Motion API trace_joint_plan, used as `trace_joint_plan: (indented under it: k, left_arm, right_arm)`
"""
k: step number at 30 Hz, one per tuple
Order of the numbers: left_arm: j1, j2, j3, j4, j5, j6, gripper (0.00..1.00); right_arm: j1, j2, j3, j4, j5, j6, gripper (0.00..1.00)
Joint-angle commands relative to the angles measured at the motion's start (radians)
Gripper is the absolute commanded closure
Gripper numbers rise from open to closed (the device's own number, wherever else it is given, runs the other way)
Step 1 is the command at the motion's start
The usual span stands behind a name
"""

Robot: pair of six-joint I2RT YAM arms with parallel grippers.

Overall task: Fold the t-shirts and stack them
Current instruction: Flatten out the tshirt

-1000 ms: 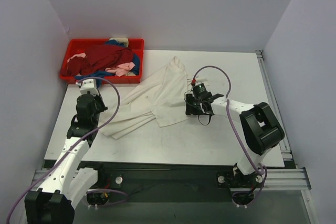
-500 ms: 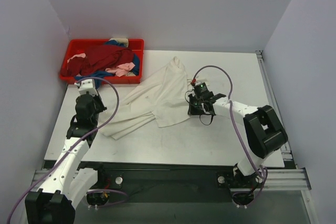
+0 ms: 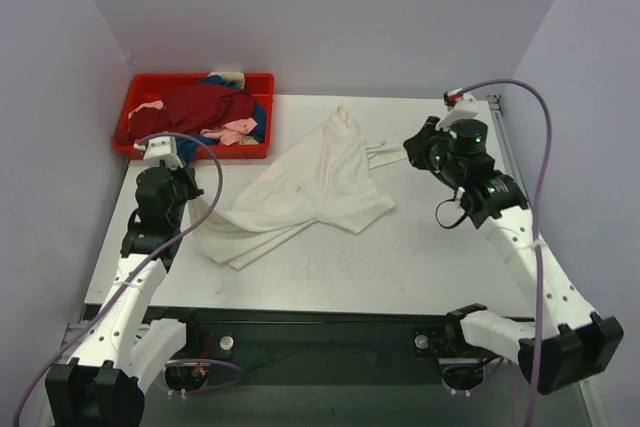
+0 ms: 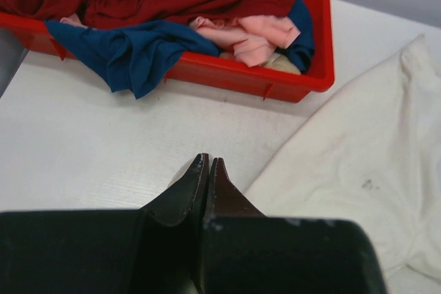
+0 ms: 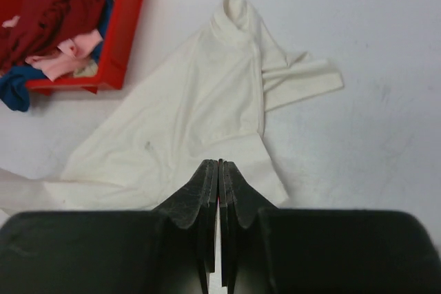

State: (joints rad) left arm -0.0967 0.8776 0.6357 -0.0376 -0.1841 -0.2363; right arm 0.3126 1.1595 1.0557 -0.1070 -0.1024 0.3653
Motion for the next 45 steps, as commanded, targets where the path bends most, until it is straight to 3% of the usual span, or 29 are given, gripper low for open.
trace_joint_plan:
  k: [1,8,12,13,14,18,19,24,34,45]
  left_arm:
    - [0.008,-0.041,0.105,0.067,0.037,-0.05,1.0]
    - [0.008,-0.124,0.134,0.122,0.124,-0.093,1.0]
    - [0.009,-0.109,0.088,0.122,0.167,-0.104,1.0]
    - [0.008,-0.103,0.078,0.123,0.173,-0.104,1.0]
    - [0.009,-0.1,0.058,0.125,0.178,-0.104,1.0]
    - [0.008,-0.078,0.022,0.127,0.181,-0.092,1.0]
    - [0.009,-0.077,0.018,0.127,0.179,-0.09,1.0]
    - [0.009,-0.071,-0.013,0.137,0.176,-0.074,1.0]
    - [0.015,-0.052,-0.036,0.151,0.163,-0.06,1.0]
    - [0.018,-0.06,-0.044,0.154,0.167,-0.061,1.0]
  right_arm:
    - [0.0,-0.122,0.122,-0.052,0.069,-0.071,1.0]
    - [0.0,-0.242,0.239,-0.114,0.081,-0.123,1.0]
    - [0.0,-0.173,0.094,-0.119,-0.017,-0.048,0.99]
    - [0.002,-0.155,0.054,-0.109,-0.029,-0.031,0.94]
    - [0.002,-0.121,0.014,-0.076,-0.045,-0.014,0.8]
    - [0.016,-0.031,-0.152,-0.004,-0.049,0.029,0.64]
    - [0.017,0.0,-0.186,0.007,-0.034,0.027,0.53]
    - [0.023,0.087,-0.209,0.012,-0.002,0.001,0.32]
    - [0.017,0.337,-0.178,0.079,-0.011,-0.008,0.31]
    - [0.017,0.453,-0.134,0.098,0.007,-0.034,0.32]
